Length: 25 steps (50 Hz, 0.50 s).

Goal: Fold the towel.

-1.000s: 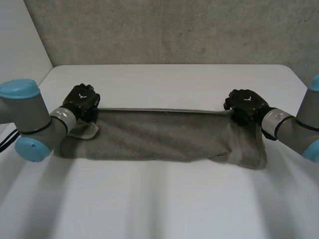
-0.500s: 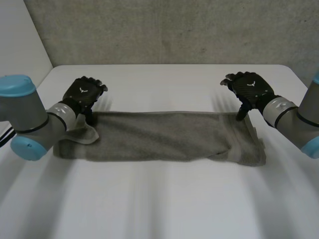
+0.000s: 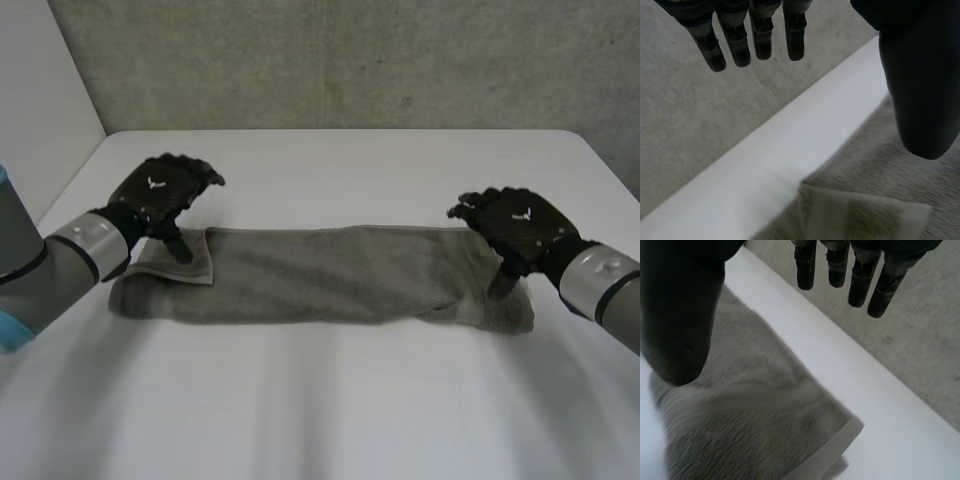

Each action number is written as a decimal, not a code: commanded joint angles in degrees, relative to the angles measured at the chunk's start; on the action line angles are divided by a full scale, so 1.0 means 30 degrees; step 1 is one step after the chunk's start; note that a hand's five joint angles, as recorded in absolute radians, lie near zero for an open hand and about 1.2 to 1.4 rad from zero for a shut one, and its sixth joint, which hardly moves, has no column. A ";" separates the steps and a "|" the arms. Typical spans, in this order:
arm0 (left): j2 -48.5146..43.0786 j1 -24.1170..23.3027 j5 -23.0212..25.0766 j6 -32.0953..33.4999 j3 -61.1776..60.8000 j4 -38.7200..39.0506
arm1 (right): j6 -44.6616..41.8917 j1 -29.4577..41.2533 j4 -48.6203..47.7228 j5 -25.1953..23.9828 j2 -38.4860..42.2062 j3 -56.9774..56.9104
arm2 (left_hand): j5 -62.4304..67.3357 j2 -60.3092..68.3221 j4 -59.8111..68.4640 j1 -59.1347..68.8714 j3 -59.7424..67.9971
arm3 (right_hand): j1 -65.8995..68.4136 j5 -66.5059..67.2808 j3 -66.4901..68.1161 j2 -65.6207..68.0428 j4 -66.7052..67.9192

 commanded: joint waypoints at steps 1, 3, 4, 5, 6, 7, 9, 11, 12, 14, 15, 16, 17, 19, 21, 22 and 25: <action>-0.0978 0.0000 0.0153 0.0225 -0.0957 0.0337 | -0.0945 -0.0246 -0.0013 -0.0138 0.0843 0.0447 | -0.0589 -0.0928 -0.1121 -0.1026 -0.0979 | -0.1444 -0.1242 -0.0823 -0.1527 -0.1455; -0.1388 0.0029 0.0124 0.0283 -0.0898 0.0454 | -0.1005 -0.0247 -0.0071 -0.0050 0.1110 0.0417 | -0.0589 -0.0928 -0.1121 -0.1026 -0.0979 | -0.1444 -0.1242 -0.0823 -0.1527 -0.1455; -0.1707 0.0087 0.0066 0.0399 -0.0782 0.0541 | -0.1005 -0.0247 -0.0187 -0.0079 0.1313 0.0417 | -0.0533 -0.0873 -0.1121 -0.0971 -0.0979 | -0.1444 -0.1242 -0.0823 -0.1527 -0.1455; -0.1971 0.0116 -0.0138 0.0545 -0.0665 0.0658 | -0.1005 -0.0247 -0.0188 -0.0079 0.1315 0.0417 | -0.0533 -0.0872 -0.1121 -0.0970 -0.0979 | -0.1444 -0.1242 -0.0823 -0.1527 -0.1455; -0.1974 0.0117 -0.0140 0.0547 -0.0664 0.0660 | -0.1063 -0.0247 -0.0246 -0.0050 0.1489 0.0417 | -0.0533 -0.0872 -0.1121 -0.0970 -0.0979 | -0.1444 -0.1242 -0.0823 -0.1527 -0.1455; -0.2235 0.0117 -0.0459 0.0692 -0.0432 0.0863 | -0.1093 -0.0247 -0.0276 0.0095 0.1752 0.0359 | -0.0533 -0.0872 -0.1121 -0.0970 -0.0979 | -0.1444 -0.1242 -0.0823 -0.1527 -0.1455; -0.2648 0.0117 -0.0901 0.0869 -0.0166 0.1128 | -0.1093 -0.0247 -0.0276 0.0126 0.2073 0.0330 | -0.0533 -0.0872 -0.1121 -0.0970 -0.0979 | -0.1444 -0.1242 -0.0823 -0.1527 -0.1455; -0.3058 0.0117 -0.1282 0.1045 0.0068 0.1216 | -0.1122 -0.0276 -0.0247 0.0184 0.2252 0.0300 | -0.0533 -0.0872 -0.1121 -0.0970 -0.0979 | -0.1444 -0.1242 -0.0823 -0.1527 -0.1455; -0.3377 0.0146 -0.1659 0.1277 0.0272 0.1245 | -0.1151 -0.0334 -0.0276 0.0242 0.2368 0.0358 | -0.0533 -0.0872 -0.1121 -0.0970 -0.0979 | -0.1444 -0.1242 -0.0823 -0.1527 -0.1455; -0.3614 0.0146 -0.1985 0.1484 0.0449 0.1333 | -0.1152 -0.0422 -0.0276 0.0243 0.2399 0.0417 | -0.0533 -0.0872 -0.1121 -0.0970 -0.0979 | -0.1444 -0.1242 -0.0823 -0.1527 -0.1455; -0.3789 0.0146 -0.2246 0.1658 0.0652 0.1362 | -0.1123 -0.0509 -0.0247 0.0272 0.2399 0.0446 | -0.0533 -0.0872 -0.1121 -0.0970 -0.0979 | -0.1444 -0.1242 -0.0823 -0.1527 -0.1455; -0.3993 0.0146 -0.2626 0.1776 0.0915 0.1392 | -0.1122 -0.0510 -0.0247 0.0272 0.2399 0.0447 | -0.0477 -0.0817 -0.1121 -0.0915 -0.0979 | -0.1444 -0.1242 -0.0823 -0.1527 -0.1455; -0.3995 0.0146 -0.2630 0.1777 0.0918 0.1392 | -0.1122 -0.0568 -0.0218 0.0301 0.2399 0.0476 | -0.0477 -0.0816 -0.1121 -0.0914 -0.0979 | -0.1444 -0.1242 -0.0823 -0.1527 -0.1455; -0.4432 0.0175 -0.3446 0.1923 0.1676 0.1450 | -0.1122 -0.0657 -0.0218 0.0302 0.2399 0.0535 | -0.0477 -0.0816 -0.1121 -0.0914 -0.0979 | -0.1444 -0.1242 -0.0823 -0.1527 -0.1455; -0.4754 0.0175 -0.3885 0.1924 0.2173 0.1480 | -0.1122 -0.0715 -0.0218 0.0331 0.2399 0.0622 | -0.0421 -0.0761 -0.1121 -0.0858 -0.0979 | -0.1444 -0.1242 -0.0823 -0.1527 -0.1455; -0.4757 0.0175 -0.3890 0.1924 0.2178 0.1480 | -0.1122 -0.0773 -0.0189 0.0331 0.2399 0.0709 | -0.0421 -0.0760 -0.1121 -0.0858 -0.0979 | -0.1444 -0.1242 -0.0823 -0.1527 -0.1455; -0.5577 0.0205 -0.5354 0.1865 0.3701 0.1626 | -0.1122 -0.0833 -0.0130 0.0331 0.2399 0.0798 | -0.0140 -0.0480 -0.1121 -0.0578 -0.0979 | -0.1444 -0.1242 -0.0823 -0.1527 -0.1455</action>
